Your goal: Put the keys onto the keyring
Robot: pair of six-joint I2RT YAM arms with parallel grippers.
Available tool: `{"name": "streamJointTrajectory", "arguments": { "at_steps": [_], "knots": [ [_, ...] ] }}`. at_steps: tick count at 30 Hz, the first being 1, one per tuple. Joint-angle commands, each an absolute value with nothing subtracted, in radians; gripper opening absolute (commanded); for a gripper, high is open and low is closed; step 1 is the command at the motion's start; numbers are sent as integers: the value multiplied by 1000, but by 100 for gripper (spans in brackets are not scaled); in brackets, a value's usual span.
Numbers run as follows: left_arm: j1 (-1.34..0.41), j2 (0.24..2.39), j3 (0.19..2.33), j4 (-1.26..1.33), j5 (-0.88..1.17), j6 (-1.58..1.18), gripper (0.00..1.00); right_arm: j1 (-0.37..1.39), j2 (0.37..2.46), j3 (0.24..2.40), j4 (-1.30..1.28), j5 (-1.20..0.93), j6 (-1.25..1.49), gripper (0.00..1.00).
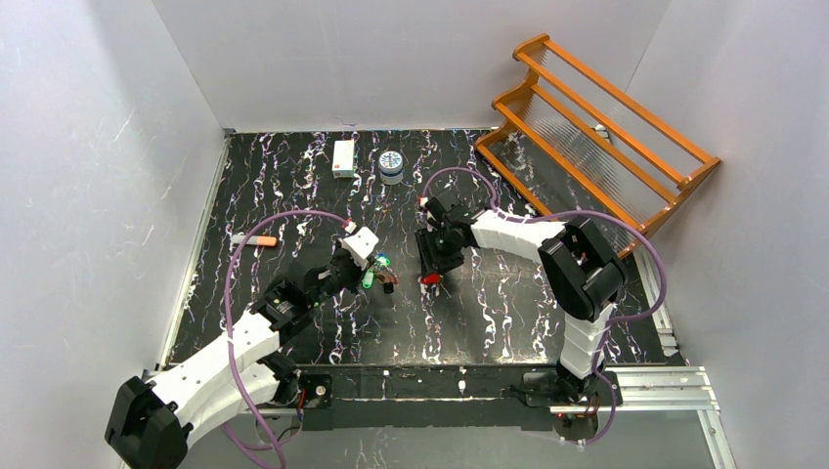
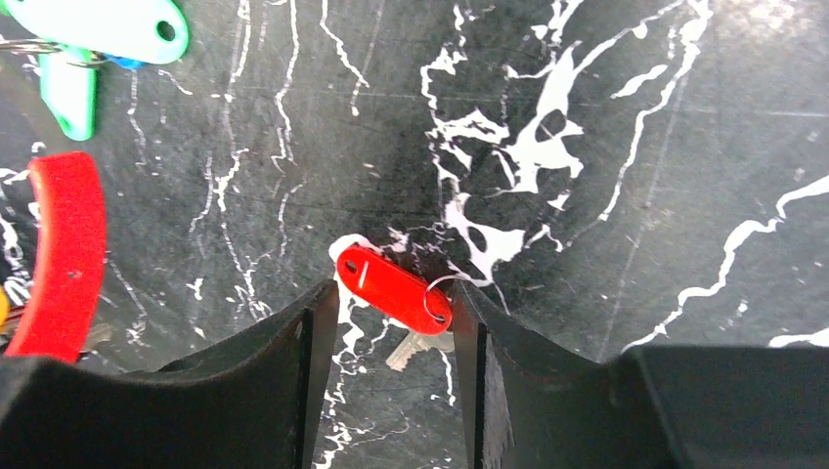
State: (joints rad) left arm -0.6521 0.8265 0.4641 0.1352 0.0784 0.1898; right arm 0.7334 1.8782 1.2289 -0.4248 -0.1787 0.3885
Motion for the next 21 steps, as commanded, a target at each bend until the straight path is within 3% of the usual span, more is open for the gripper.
{"name": "streamJointTrajectory", "arguments": {
  "at_steps": [1, 10, 21],
  "knots": [
    [-658, 807, 448, 185, 87, 184, 0, 747, 1822, 1249, -490, -46, 344, 54],
    [-658, 817, 442, 196, 93, 175, 0, 756, 1763, 1210, -463, 25, 313, 36],
    [-658, 832, 440, 207, 104, 161, 0, 756, 1836, 1250, -481, -56, 344, 56]
  ]
}}
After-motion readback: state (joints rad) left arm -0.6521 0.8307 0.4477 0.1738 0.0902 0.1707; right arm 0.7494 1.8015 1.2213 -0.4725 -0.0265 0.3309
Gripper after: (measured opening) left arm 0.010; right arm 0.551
